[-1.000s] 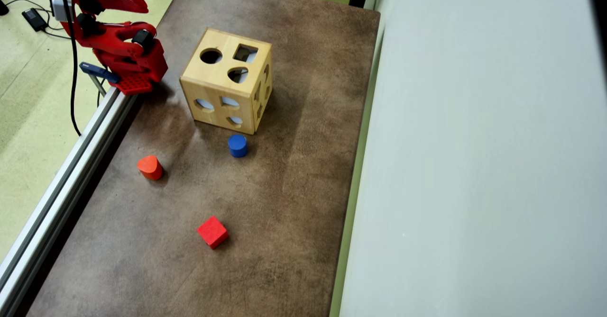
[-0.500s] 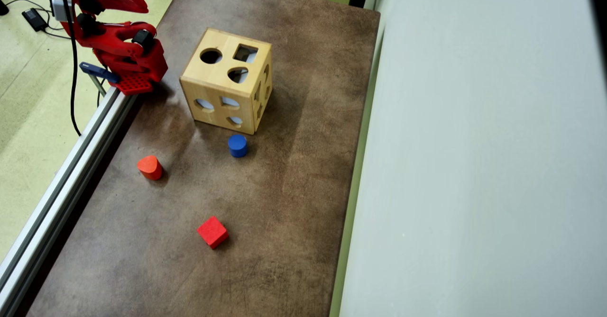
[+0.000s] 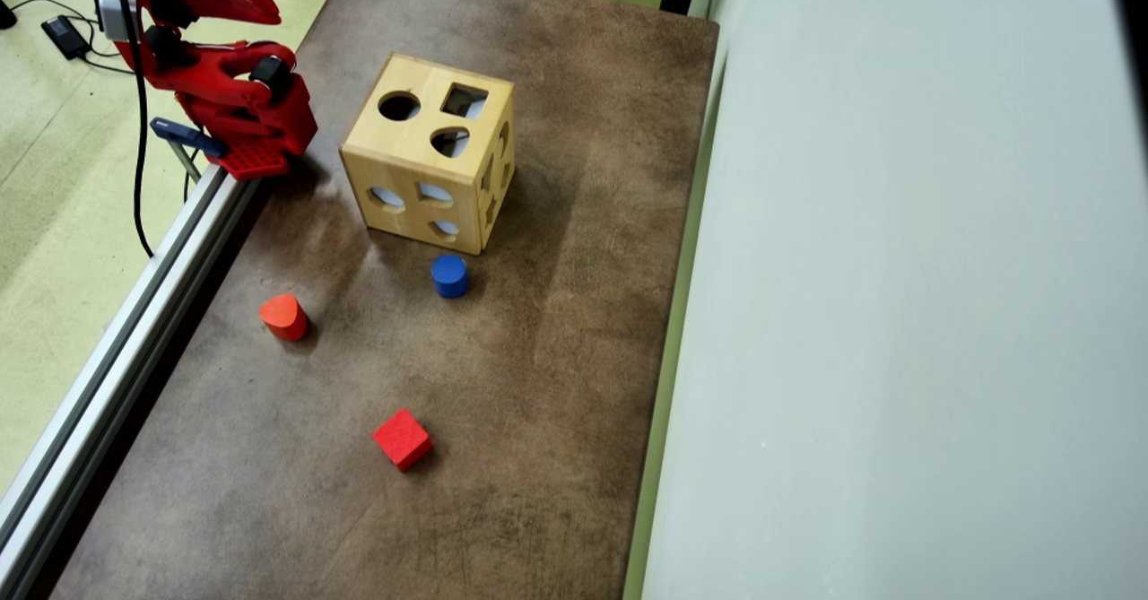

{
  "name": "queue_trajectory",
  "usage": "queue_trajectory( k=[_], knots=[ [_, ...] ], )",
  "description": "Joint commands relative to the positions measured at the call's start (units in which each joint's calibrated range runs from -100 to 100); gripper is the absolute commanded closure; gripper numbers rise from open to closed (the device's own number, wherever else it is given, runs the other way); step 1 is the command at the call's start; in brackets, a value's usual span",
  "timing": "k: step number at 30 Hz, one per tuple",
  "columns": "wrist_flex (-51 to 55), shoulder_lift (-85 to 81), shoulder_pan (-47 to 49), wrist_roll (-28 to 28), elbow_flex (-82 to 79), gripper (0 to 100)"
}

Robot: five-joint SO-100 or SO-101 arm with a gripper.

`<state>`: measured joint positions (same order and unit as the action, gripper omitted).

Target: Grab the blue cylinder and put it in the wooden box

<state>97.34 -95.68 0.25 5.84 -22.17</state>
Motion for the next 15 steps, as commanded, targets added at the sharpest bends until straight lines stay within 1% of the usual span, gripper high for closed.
queue_trajectory(
  k=[1,5,10,12,15],
  knots=[
    [0.7,4.0,-0.3,-0.2,0.8,98],
    [0.6,12.4,-0.3,-0.2,1.3,98],
    [0.6,28.7,-0.5,-0.2,8.3,98],
    [0.6,36.3,-2.3,-0.2,12.1,98],
    [0.6,46.9,-8.4,0.0,17.1,98]
  ],
)
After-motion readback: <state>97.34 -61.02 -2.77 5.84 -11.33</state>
